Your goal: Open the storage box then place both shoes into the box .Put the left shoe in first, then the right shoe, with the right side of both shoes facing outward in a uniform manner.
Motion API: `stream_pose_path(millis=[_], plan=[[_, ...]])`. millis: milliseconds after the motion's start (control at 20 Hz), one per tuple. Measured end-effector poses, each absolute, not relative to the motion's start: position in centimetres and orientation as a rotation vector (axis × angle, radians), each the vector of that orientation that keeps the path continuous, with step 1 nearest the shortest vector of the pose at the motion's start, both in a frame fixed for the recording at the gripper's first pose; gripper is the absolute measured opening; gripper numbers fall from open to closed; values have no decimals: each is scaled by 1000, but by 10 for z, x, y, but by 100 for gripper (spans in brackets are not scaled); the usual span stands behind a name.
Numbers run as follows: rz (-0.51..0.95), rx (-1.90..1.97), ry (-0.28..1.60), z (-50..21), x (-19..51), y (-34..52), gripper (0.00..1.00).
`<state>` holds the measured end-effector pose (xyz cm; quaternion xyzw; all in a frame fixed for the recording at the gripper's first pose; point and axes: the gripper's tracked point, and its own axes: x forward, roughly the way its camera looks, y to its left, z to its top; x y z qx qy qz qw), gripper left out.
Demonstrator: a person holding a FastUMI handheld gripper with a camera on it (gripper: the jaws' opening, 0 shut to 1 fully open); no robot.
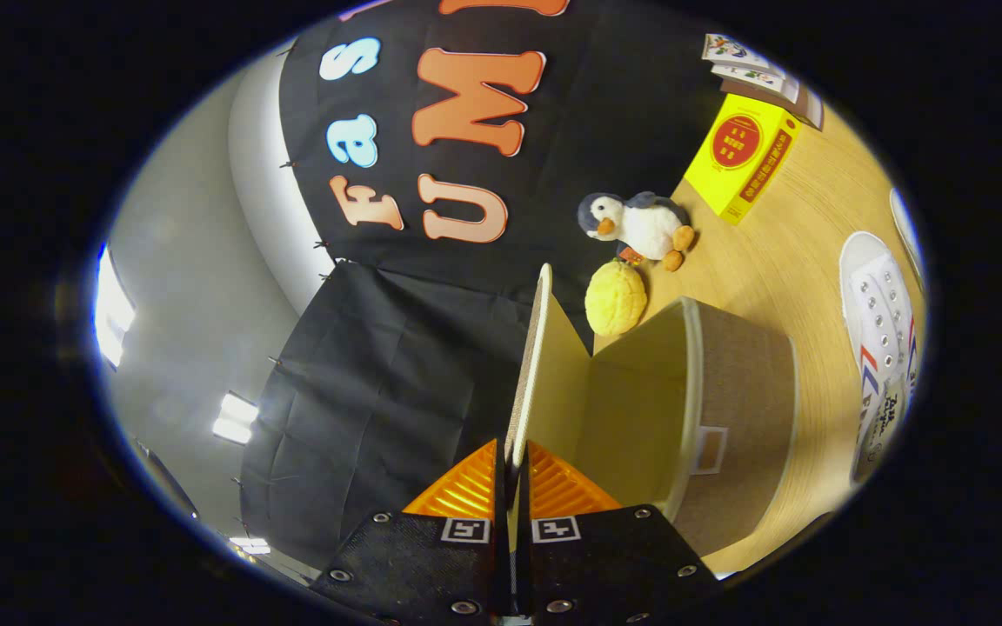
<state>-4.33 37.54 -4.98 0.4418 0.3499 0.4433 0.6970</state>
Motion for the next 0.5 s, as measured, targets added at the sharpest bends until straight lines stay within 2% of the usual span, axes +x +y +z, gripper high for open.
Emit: stream_pose_path(millis=[500], plan=[[1047, 848, 739, -9, -80, 491, 3]])
